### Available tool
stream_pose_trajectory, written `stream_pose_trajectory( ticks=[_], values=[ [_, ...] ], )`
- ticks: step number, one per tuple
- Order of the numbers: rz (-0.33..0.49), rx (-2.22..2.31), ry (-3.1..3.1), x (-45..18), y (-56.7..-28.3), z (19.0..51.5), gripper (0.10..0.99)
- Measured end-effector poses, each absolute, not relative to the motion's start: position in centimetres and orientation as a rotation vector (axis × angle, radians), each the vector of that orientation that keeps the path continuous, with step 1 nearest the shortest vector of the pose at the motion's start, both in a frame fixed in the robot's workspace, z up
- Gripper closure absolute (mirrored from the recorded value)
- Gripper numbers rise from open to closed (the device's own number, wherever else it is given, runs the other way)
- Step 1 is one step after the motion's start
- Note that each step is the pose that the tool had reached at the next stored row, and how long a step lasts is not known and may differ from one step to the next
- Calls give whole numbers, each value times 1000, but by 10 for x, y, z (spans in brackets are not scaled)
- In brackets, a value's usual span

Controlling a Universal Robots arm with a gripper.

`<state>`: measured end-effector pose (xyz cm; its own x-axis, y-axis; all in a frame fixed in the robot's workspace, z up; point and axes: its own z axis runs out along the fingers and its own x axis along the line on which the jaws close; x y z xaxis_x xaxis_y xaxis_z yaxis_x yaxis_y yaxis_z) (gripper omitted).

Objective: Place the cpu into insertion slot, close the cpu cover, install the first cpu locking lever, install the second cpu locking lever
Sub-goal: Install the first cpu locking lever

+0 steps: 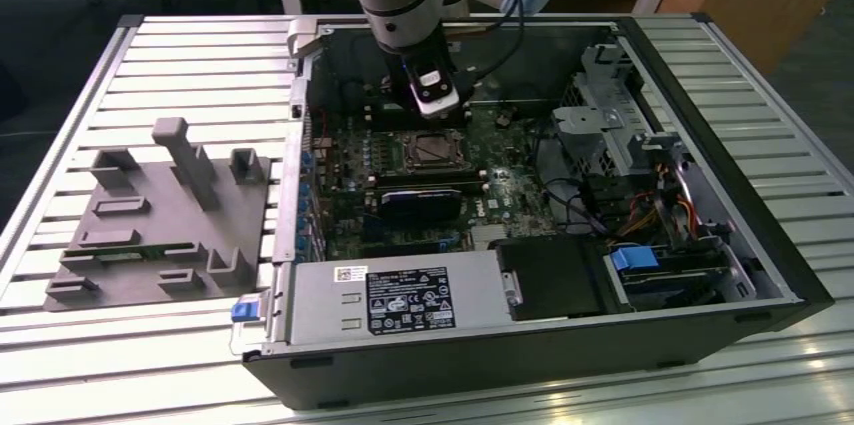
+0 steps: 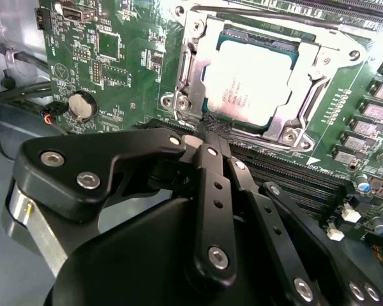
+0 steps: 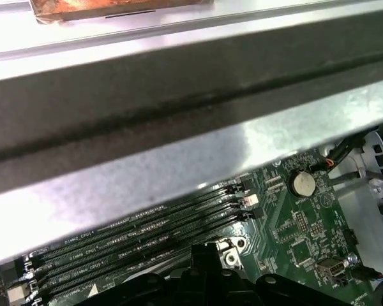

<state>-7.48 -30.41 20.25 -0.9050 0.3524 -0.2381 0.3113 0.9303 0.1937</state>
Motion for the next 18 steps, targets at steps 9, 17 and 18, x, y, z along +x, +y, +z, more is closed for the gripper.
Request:
stream_pose_trajectory(
  ticks=[9, 17, 18],
  values=[
    [200, 509, 2881, -71, -304, 202, 984],
    [185, 520, 2915, -67, -304, 202, 984],
    [184, 520, 2915, -67, -304, 202, 984]
  ],
)
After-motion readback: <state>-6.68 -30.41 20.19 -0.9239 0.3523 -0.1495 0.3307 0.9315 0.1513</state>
